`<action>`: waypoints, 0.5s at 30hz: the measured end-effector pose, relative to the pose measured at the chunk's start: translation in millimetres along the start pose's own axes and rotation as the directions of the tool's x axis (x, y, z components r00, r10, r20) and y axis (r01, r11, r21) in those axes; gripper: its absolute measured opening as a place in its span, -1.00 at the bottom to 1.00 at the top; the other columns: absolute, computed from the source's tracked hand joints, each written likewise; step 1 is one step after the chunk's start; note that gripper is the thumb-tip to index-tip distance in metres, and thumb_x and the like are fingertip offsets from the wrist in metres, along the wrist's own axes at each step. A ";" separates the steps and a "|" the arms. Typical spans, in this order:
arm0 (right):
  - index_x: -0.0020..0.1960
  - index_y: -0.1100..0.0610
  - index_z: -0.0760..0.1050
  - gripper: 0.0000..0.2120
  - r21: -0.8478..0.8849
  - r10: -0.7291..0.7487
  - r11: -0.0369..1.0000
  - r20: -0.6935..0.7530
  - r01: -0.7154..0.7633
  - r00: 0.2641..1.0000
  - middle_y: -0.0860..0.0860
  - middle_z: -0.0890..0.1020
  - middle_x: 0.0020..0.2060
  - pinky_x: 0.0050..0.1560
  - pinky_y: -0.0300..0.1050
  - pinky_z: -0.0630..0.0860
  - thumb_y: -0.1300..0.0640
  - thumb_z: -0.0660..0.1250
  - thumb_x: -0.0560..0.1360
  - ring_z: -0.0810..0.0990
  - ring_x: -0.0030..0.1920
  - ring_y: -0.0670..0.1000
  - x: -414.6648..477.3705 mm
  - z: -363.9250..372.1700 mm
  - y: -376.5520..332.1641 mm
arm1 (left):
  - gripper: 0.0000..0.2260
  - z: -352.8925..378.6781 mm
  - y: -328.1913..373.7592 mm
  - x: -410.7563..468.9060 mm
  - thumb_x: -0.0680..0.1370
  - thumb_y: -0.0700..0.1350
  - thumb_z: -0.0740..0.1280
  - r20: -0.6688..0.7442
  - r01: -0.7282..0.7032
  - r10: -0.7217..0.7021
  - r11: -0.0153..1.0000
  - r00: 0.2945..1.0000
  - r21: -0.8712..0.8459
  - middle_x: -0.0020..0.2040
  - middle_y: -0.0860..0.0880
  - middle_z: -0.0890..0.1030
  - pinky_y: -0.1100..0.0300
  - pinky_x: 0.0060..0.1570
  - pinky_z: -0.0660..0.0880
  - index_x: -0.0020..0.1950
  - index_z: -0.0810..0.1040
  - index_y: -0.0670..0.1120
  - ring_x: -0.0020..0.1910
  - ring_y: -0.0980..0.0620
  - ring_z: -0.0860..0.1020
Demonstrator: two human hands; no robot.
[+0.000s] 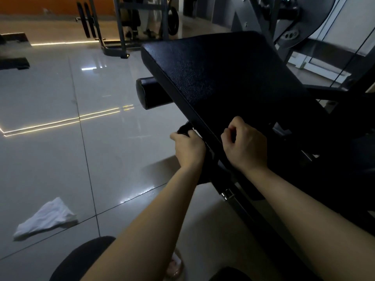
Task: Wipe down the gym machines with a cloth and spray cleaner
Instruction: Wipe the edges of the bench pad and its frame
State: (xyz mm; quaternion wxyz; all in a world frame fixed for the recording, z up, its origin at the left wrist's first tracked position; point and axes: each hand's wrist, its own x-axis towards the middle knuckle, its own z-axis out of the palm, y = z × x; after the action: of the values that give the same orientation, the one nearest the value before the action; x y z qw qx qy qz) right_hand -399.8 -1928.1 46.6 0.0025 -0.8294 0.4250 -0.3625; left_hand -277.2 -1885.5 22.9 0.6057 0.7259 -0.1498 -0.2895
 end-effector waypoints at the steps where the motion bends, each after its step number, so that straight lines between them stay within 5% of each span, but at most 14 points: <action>1: -0.15 0.04 0.34 -0.85 -0.002 0.000 1.000 -0.003 0.000 1.000 -0.08 0.45 -0.34 -0.42 -0.22 0.12 0.07 0.28 0.55 0.34 -0.37 -0.03 -0.4 -0.3 -0.8 | -0.85 -1.4 2.4 5.3 0.69 -0.05 0.09 0.008 -0.014 0.014 0.999 1.000 0.053 -0.10 -0.06 0.53 0.00 -0.03 0.45 0.19 0.23 -0.10 -0.04 -0.18 0.54; 6: -0.16 0.03 0.31 -0.84 -0.017 0.013 1.000 -0.004 -0.013 1.000 -0.11 0.41 -0.37 -0.42 -0.28 0.07 0.09 0.28 0.54 0.31 -0.41 -0.05 -0.8 -0.7 -3.4 | -0.65 -7.8 16.0 36.6 0.70 0.05 0.10 0.110 0.039 -0.049 0.995 0.993 0.091 -0.04 -0.15 0.60 -0.01 0.12 0.52 0.10 0.53 -0.19 -0.01 -0.18 0.58; 11: -0.18 0.04 0.30 -0.84 -0.010 0.011 1.000 0.009 -0.010 1.000 -0.11 0.39 -0.41 -0.46 -0.21 0.11 0.08 0.23 0.55 0.34 -0.46 -0.14 -1.3 0.0 -4.4 | -0.73 -7.9 29.6 72.8 0.68 0.00 0.22 0.406 0.266 -0.193 0.955 0.893 -0.130 -0.14 -0.17 0.67 0.07 -0.16 0.66 0.04 0.63 -0.13 -0.24 -0.10 0.66; 15: -0.17 0.03 0.30 -0.83 -0.024 0.009 1.000 -0.003 -0.009 1.000 -0.10 0.40 -0.39 -0.44 -0.23 0.05 0.08 0.25 0.55 0.31 -0.45 -0.08 -1.7 -1.5 -5.3 | -0.46 2.4 14.3 62.4 0.60 0.33 0.08 0.214 0.184 -0.142 0.964 0.966 -0.192 0.12 -0.17 0.68 -0.12 0.26 0.55 0.11 0.64 -0.05 0.10 -0.17 0.65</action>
State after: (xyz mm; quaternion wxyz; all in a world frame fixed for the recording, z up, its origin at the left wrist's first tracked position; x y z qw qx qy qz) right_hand -397.6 -1923.1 48.3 -0.0065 -0.8269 0.4331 -0.3585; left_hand -227.6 -1926.1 21.5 0.6351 0.6350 -0.1175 -0.4238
